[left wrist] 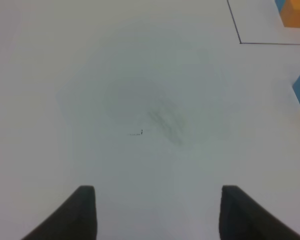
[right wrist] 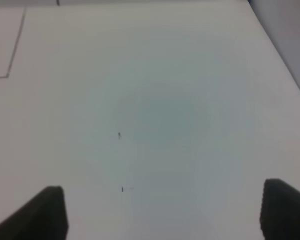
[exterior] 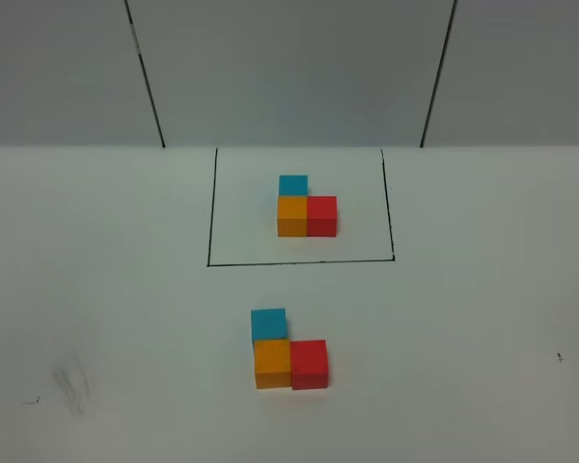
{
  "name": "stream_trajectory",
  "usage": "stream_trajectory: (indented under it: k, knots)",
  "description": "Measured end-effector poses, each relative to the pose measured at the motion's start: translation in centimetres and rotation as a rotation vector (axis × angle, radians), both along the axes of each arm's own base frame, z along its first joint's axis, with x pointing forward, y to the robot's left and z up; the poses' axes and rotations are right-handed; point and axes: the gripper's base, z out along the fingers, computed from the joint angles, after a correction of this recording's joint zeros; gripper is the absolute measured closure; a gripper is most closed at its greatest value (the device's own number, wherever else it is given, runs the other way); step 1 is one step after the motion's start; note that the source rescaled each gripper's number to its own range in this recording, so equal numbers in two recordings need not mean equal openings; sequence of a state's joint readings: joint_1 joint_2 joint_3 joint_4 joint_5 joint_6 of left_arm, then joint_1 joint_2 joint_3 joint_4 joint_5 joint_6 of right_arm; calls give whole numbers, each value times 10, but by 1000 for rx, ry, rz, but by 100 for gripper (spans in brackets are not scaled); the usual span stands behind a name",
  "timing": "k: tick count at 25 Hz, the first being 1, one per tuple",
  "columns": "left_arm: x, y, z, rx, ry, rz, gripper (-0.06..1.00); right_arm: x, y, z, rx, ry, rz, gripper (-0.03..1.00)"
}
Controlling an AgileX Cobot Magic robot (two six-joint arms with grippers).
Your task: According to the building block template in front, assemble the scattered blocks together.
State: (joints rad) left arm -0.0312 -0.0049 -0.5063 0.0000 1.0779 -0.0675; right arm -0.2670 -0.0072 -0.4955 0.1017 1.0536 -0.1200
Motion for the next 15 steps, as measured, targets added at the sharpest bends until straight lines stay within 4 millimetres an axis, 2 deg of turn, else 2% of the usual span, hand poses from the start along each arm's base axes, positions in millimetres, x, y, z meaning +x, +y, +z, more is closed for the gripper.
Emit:
stream_trajectory:
  k: [5,12,15]
  knots:
    - [0,0,0,-1,0,1,73,0,0,0,5,1,-1,27]
    - [0,0,0,-1,0,1,73,-1,-1,-1,8,5,183,27]
    - [0,0,0,-1,0,1,73,-1,-1,-1,9,5,201,27]
